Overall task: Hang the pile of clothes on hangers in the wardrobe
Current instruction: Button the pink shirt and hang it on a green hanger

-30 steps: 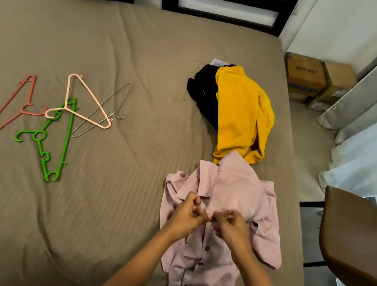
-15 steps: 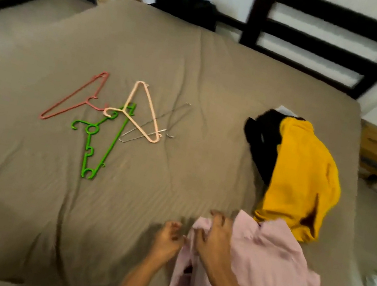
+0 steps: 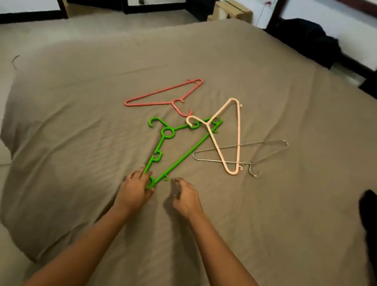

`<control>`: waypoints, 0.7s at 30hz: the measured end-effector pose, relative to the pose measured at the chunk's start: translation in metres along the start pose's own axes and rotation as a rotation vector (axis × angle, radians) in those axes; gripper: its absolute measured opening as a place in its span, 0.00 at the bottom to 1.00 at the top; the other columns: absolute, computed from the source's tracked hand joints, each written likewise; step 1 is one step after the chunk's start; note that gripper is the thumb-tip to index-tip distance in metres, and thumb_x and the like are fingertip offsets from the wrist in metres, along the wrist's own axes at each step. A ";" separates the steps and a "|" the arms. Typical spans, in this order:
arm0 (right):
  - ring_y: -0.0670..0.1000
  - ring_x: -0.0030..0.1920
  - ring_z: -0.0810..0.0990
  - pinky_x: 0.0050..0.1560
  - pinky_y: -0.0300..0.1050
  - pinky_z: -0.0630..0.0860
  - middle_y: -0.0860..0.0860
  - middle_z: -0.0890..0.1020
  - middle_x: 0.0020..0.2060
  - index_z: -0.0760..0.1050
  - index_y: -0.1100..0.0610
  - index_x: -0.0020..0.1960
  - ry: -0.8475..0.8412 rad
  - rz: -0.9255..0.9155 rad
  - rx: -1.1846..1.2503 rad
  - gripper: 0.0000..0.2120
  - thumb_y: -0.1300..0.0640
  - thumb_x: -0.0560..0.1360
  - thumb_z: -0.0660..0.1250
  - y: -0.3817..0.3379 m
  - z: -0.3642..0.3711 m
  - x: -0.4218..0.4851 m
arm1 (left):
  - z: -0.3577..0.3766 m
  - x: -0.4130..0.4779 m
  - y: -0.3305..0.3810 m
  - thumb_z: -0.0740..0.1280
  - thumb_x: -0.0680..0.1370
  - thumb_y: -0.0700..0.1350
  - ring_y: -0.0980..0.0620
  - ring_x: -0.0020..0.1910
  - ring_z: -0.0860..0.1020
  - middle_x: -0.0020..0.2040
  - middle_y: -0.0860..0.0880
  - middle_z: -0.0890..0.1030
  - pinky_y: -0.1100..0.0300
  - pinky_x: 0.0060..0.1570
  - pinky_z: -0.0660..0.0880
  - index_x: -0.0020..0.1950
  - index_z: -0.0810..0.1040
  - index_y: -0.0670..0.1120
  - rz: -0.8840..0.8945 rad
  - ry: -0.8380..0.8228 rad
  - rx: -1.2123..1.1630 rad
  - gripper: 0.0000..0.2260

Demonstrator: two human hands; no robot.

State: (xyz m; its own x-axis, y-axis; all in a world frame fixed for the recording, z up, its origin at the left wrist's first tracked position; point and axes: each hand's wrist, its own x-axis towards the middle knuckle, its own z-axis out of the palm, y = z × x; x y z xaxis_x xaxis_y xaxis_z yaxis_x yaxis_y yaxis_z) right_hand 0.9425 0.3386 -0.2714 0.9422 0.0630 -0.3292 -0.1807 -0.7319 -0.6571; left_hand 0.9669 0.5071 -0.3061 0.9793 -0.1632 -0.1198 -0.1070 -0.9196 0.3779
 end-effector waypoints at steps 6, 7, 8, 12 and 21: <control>0.57 0.66 0.70 0.67 0.42 0.62 0.61 0.73 0.65 0.66 0.63 0.69 0.058 0.018 0.051 0.24 0.66 0.73 0.61 0.000 0.020 0.027 | 0.002 0.010 0.006 0.68 0.73 0.49 0.39 0.58 0.73 0.59 0.40 0.70 0.50 0.57 0.70 0.63 0.73 0.47 0.012 -0.046 0.151 0.19; 0.57 0.66 0.71 0.66 0.42 0.62 0.61 0.73 0.65 0.65 0.64 0.69 0.060 0.025 0.070 0.24 0.65 0.74 0.62 0.000 0.020 0.028 | 0.001 0.010 0.006 0.69 0.73 0.48 0.38 0.57 0.72 0.57 0.40 0.70 0.50 0.56 0.70 0.62 0.73 0.46 0.003 -0.066 0.133 0.19; 0.58 0.65 0.72 0.65 0.43 0.63 0.61 0.74 0.64 0.65 0.64 0.69 0.064 0.041 0.097 0.23 0.63 0.74 0.63 -0.001 0.019 0.028 | -0.001 0.007 0.005 0.70 0.71 0.47 0.39 0.57 0.71 0.55 0.40 0.70 0.52 0.56 0.69 0.60 0.74 0.44 -0.009 -0.096 0.095 0.18; 0.59 0.61 0.76 0.59 0.45 0.69 0.62 0.78 0.59 0.66 0.63 0.67 0.092 0.139 0.218 0.24 0.55 0.75 0.67 -0.007 0.007 0.018 | -0.019 -0.017 0.003 0.75 0.65 0.39 0.49 0.45 0.71 0.38 0.48 0.70 0.60 0.41 0.65 0.42 0.72 0.50 -0.039 -0.163 -0.169 0.14; 0.58 0.68 0.68 0.67 0.49 0.67 0.60 0.67 0.69 0.58 0.63 0.73 0.276 -0.007 0.254 0.33 0.59 0.73 0.68 -0.016 -0.056 -0.052 | -0.084 -0.096 0.019 0.62 0.67 0.31 0.41 0.26 0.72 0.32 0.44 0.69 0.55 0.25 0.67 0.35 0.68 0.42 0.144 0.368 -0.128 0.07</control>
State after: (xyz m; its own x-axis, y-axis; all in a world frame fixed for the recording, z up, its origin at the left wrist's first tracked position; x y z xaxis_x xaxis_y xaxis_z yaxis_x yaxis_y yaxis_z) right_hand 0.9119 0.3091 -0.2055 0.9780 -0.1433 -0.1519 -0.2058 -0.5384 -0.8172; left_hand 0.8852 0.5355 -0.2099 0.9544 -0.1273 0.2699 -0.2481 -0.8410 0.4807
